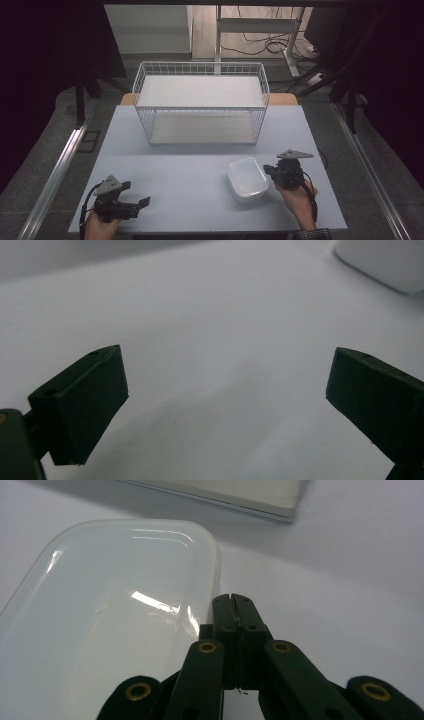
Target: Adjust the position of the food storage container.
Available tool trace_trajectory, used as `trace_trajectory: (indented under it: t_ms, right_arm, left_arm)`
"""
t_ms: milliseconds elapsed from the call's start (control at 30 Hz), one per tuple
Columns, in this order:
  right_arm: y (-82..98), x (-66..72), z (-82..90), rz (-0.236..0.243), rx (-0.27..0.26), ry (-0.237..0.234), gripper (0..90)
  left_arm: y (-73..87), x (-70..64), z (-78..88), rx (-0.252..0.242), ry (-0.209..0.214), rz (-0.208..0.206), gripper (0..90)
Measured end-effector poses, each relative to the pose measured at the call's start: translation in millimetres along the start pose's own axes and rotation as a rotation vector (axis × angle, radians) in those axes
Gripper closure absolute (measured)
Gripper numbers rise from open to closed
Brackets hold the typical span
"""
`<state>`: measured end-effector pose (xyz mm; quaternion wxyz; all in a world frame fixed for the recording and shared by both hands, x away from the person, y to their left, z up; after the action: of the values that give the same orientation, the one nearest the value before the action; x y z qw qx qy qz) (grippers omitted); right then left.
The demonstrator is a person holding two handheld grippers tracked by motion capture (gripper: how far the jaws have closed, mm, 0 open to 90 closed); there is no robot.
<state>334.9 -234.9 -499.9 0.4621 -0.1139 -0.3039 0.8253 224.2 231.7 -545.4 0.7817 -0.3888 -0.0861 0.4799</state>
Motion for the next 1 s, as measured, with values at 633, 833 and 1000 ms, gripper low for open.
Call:
trace_trajectory:
  t_ms: [633, 833, 1000]
  right_arm:
    - [-25.2, 59.6, -24.1, 0.154, 0.007, -0.064, 88.7]
    - [-1.3, 52.1, 5.1, 0.101, -0.028, -0.051, 88.6]
    - [16.5, 55.6, 17.0, 0.088, -0.025, -0.059, 88.7]
  left_arm:
    - [-6.5, -13.8, -8.3, 0.043, 0.008, -0.058, 7.2]
    - [-23.3, -23.8, -24.0, 0.079, 0.049, -0.119, 22.8]
    - [-43.0, -28.6, -43.7, 0.091, 0.100, -0.158, 50.7]
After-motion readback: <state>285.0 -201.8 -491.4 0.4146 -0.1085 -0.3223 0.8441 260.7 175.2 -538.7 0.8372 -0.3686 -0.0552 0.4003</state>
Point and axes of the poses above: each handheld gripper's, and its own axes: z roughly backward along the jaws, y roughly out of its underside, x roughly to its left, the point moved 3 cm from there along -z, roughly forward along the jaws, and after that the axes turned 8 degrees about x, right-handed, at the moved point
